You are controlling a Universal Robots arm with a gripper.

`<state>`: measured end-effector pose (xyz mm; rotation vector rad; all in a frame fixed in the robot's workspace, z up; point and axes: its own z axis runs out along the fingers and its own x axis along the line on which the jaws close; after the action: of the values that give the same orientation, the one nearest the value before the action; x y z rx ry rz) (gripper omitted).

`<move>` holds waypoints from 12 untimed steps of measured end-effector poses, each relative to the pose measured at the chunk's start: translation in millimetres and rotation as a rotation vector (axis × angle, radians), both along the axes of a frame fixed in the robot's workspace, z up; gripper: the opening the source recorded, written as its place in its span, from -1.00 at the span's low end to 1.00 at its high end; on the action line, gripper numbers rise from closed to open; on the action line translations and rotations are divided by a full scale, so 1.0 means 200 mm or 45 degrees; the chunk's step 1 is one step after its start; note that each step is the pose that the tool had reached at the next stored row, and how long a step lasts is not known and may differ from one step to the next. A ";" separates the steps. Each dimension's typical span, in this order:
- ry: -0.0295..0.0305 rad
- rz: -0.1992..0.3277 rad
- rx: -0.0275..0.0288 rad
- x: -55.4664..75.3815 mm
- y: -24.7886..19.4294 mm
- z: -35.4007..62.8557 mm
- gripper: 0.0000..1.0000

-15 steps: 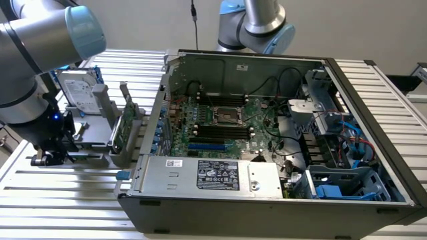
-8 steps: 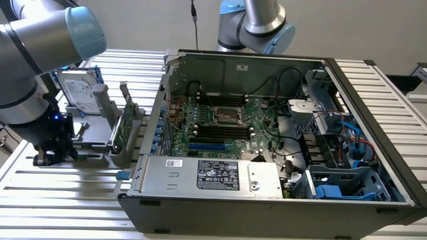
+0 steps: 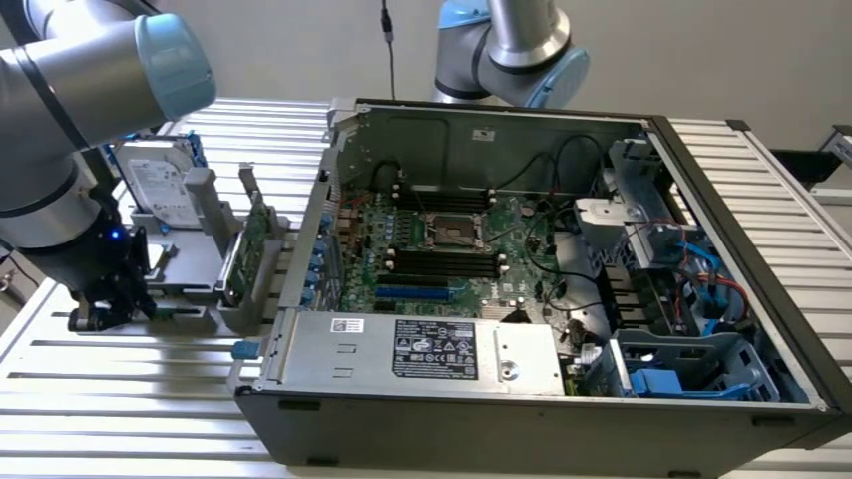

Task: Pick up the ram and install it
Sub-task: 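Pick up the ram and move it above insertion slot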

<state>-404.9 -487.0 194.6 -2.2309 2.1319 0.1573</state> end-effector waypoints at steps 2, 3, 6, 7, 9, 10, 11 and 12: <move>0.0024 0.000 0.0001 0.00 0.000 0.000 -0.63; 0.0043 0.000 0.0000 0.00 0.000 0.000 -0.63; 0.0108 -0.001 0.0000 0.00 0.000 0.000 -0.72; 0.0132 -0.001 0.0000 0.00 0.000 0.000 -0.72; 0.0182 -0.004 0.0000 0.00 0.000 0.000 -0.72; 0.0207 -0.007 0.0001 0.00 0.000 0.000 -0.72; 0.0229 -0.010 0.0001 0.01 0.000 0.000 -0.73; 0.0251 -0.015 0.0000 0.01 0.000 0.000 -0.73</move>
<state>-403.7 -487.0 194.6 -2.2261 2.1540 0.1796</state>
